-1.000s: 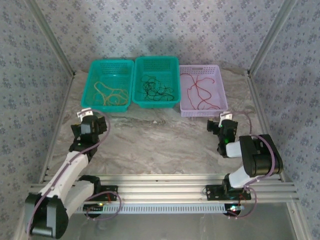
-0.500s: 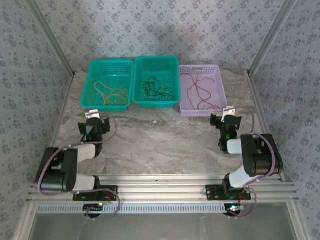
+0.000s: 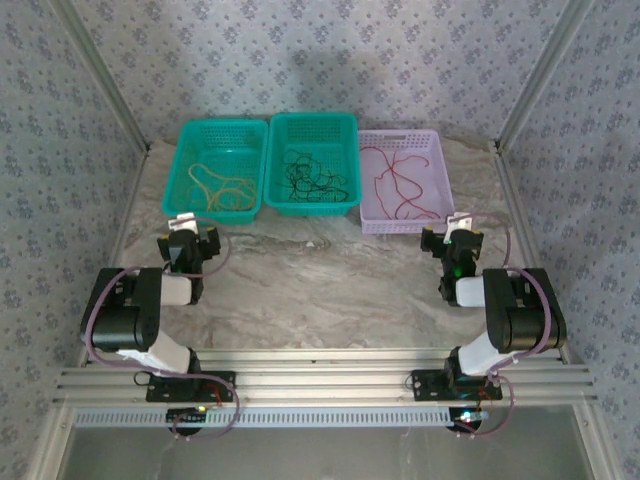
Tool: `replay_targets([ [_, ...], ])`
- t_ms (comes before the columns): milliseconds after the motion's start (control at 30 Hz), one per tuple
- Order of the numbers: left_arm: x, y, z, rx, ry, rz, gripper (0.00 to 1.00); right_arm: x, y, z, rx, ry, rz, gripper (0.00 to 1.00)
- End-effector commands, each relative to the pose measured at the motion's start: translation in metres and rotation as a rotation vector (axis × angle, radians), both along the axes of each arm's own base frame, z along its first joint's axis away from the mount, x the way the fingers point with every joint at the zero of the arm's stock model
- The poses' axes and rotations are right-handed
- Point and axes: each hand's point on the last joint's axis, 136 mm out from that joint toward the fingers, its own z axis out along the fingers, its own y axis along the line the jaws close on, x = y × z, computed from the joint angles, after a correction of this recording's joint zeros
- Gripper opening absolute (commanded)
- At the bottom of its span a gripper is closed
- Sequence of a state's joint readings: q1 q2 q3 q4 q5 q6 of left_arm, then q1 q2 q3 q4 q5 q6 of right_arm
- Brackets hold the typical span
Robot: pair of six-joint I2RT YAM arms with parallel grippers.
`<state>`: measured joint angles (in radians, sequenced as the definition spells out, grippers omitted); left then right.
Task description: Untangle the cables
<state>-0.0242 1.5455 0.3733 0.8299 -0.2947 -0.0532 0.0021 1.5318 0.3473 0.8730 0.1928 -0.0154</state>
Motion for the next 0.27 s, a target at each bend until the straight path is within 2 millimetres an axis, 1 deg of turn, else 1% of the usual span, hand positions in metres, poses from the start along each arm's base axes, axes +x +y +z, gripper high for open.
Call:
replay_targets([
  [0, 0.0084, -0.0028, 0.0161, -0.022, -0.058, -0.013, 1.00, 0.0050, -0.0011, 0.0071, 0.017, -0.017, -0.004, 1.00],
  [233, 0.0087, -0.0028, 0.0165, -0.021, -0.062, -0.013, 1.00, 0.0054, -0.0009, 0.0075, 0.019, -0.018, -0.002, 1.00],
])
